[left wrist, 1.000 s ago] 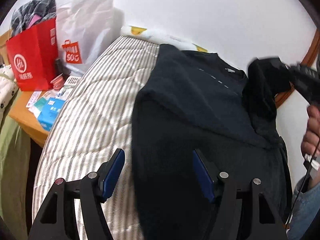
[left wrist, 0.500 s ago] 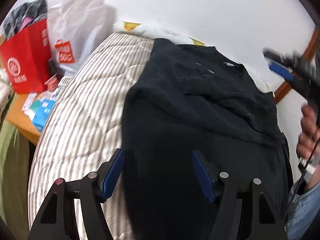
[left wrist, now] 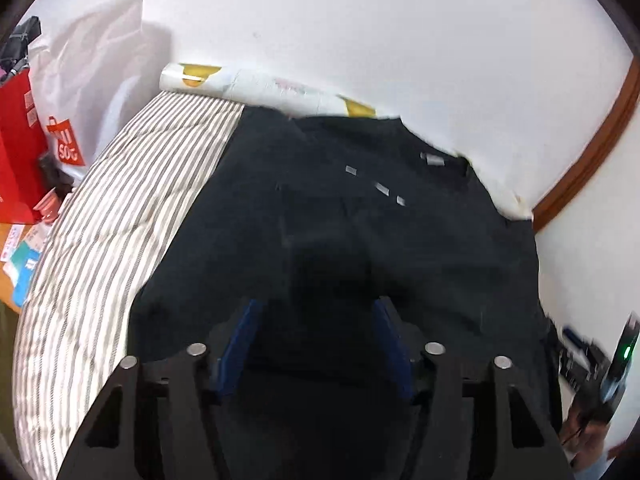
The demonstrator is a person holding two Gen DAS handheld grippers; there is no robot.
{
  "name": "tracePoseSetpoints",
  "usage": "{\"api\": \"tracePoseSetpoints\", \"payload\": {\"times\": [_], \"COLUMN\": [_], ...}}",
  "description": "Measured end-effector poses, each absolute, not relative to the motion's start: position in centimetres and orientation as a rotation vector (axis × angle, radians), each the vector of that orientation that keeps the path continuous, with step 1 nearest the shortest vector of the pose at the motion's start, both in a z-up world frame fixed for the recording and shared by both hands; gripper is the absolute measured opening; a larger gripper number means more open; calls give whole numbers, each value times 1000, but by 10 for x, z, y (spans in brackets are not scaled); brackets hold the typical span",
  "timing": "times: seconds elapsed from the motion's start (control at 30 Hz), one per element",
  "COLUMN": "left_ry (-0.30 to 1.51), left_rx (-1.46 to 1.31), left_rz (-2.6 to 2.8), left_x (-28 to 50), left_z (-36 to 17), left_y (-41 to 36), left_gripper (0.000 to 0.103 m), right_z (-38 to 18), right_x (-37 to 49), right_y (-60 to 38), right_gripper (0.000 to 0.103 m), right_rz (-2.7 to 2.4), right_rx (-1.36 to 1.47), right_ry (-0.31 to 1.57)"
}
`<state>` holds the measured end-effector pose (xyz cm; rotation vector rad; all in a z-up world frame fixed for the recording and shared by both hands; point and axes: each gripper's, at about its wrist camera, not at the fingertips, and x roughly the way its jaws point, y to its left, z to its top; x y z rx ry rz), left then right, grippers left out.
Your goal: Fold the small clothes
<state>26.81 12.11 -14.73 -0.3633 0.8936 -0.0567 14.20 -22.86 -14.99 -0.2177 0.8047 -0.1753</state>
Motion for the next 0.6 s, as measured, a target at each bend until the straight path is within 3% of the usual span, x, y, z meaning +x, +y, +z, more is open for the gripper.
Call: {"api": "tracePoseSetpoints", "payload": {"times": [0.2,0.3,0.4,0.47,0.6], "left_ry": [944,968,977,970,945], "left_rx": [-342,-337,-324,-276,-206], "left_rz": [-13,5,15,30,41], "left_x": [302,312,317,318,317], "left_z": [-160,-169,-172,-169,-158], "left_y": [116,112,106,100,94], "left_gripper": [53,47,37,23,15], "right_z": [-161,-162,-165,-172,-171], "right_x": [138,140,146,151,154], "right_y": [-272,-281,-285,-285,-279], "right_gripper": [50,50,50,50,50], "right_rz": [-232,-257,-260,-275,-275], "right_rx": [-156,-157,-133,-145,-152], "right_ry": [823,822,844,868,845]}}
